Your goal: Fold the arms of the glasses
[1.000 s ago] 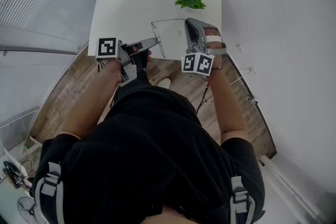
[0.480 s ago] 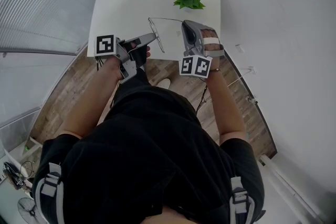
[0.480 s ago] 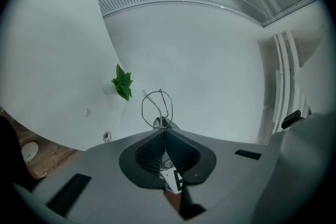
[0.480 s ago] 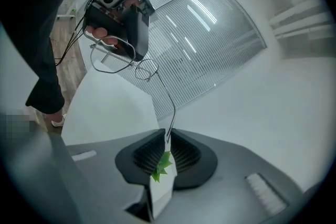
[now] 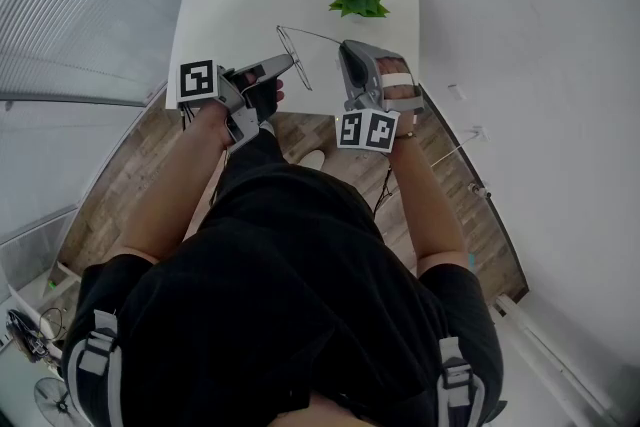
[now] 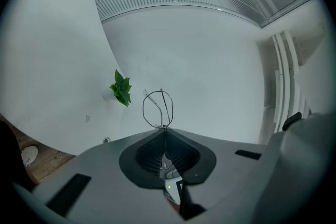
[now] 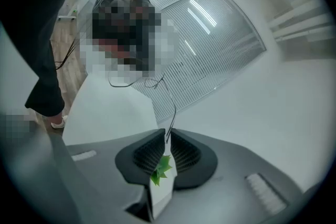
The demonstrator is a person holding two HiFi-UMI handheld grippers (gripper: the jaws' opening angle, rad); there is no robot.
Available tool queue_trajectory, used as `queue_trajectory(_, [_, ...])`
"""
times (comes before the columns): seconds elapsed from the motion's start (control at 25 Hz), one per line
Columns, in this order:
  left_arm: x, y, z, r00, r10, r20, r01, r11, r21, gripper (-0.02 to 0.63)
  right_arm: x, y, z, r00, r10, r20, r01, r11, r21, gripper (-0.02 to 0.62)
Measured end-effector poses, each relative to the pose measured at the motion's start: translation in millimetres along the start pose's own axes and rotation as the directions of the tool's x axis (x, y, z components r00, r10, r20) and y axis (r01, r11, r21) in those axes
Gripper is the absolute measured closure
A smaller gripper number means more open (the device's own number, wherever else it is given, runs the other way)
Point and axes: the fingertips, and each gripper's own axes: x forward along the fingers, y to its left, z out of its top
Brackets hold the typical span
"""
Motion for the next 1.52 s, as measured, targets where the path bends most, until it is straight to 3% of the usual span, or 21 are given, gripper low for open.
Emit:
queue_trajectory(0.72, [-5, 2, 13, 0.999, 0.019, 0.034, -0.019, 1.0, 0.004, 0.594, -11, 12, 25, 0.998, 0.034, 0.061, -0.032, 0.999, -0.025, 0.554])
queue_trajectory(1.12, [-9, -6, 16, 0.999, 0.01, 0.044, -0.01, 1.0, 0.013, 0.594, -18, 22, 46, 0.991, 0.074, 0.11, -0.074, 0.997, 0.001, 0.554])
queue_trajectory(1.52, [-17, -16, 16, 0.999, -0.007, 0.051, 0.006, 1.0, 0.022, 0.594, -25, 42, 67, 0.978, 0.137, 0.156, -0.133, 0.991, -0.032, 0.538])
